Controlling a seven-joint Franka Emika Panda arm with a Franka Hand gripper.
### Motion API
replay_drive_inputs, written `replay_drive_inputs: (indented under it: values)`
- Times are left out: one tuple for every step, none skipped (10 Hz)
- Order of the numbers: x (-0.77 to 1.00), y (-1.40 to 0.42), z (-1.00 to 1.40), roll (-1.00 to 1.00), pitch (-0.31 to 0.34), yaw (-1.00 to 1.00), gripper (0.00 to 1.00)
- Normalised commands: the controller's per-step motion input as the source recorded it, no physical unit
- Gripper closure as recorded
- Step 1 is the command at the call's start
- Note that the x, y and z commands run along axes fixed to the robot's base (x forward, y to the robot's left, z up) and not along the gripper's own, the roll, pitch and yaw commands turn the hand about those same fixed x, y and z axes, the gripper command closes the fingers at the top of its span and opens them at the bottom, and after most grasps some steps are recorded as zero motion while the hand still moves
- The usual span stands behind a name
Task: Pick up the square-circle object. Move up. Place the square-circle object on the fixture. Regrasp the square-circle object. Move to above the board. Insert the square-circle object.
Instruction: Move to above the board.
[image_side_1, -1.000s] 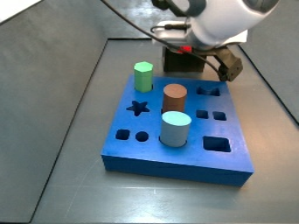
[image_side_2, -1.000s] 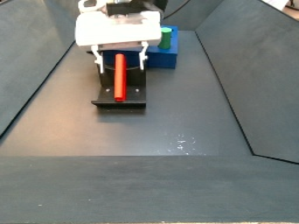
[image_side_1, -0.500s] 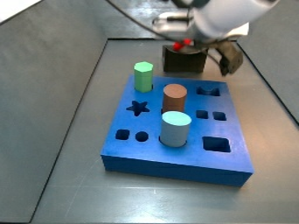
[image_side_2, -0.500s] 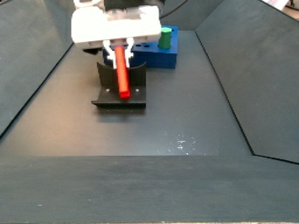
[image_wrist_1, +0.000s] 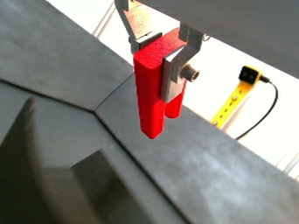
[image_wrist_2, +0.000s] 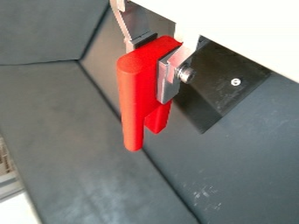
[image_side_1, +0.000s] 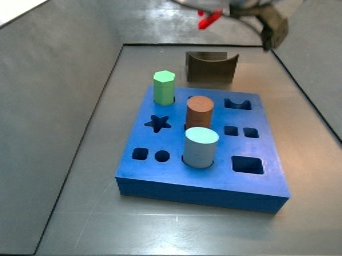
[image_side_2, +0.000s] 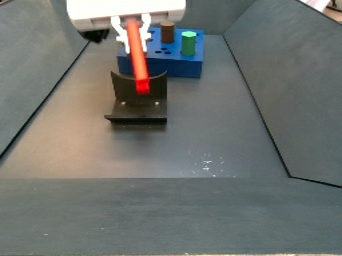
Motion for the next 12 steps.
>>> replay_drive_inputs:
  values:
    - [-0.03, 0.14, 1.0, -0.01, -0.133, 0.05, 1.0]
    - [-0.04, 0.13, 1.0, -0.02, -0.131, 0.0, 1.0]
    - [-0.05, 0.12, 1.0, -0.02, -0.121, -0.02, 1.0]
    - [-0.05, 0.1, 1.0, -0.02, -0.092, -0.06, 1.0]
    - [-0.05, 0.09, 0.94, -0.02, -0.065, -0.09, 1.0]
    - [-0.04, 0.05, 0.7, -0.02, -0.027, -0.1, 1.0]
    - [-0.04, 0.04, 0.58, -0.02, -0.006, -0.1, 1.0]
    - [-0.04, 0.02, 0.33, -0.02, 0.037, -0.09, 1.0]
    - [-0.41, -1.0, 0.32, -1.0, -0.094, -0.22, 1.0]
    - [-0.41, -1.0, 0.32, -1.0, -0.095, -0.21, 1.0]
    - [-0.44, -1.0, 0.33, -1.0, -0.097, -0.22, 1.0]
    - [-0.44, -1.0, 0.32, -1.0, -0.096, -0.23, 1.0]
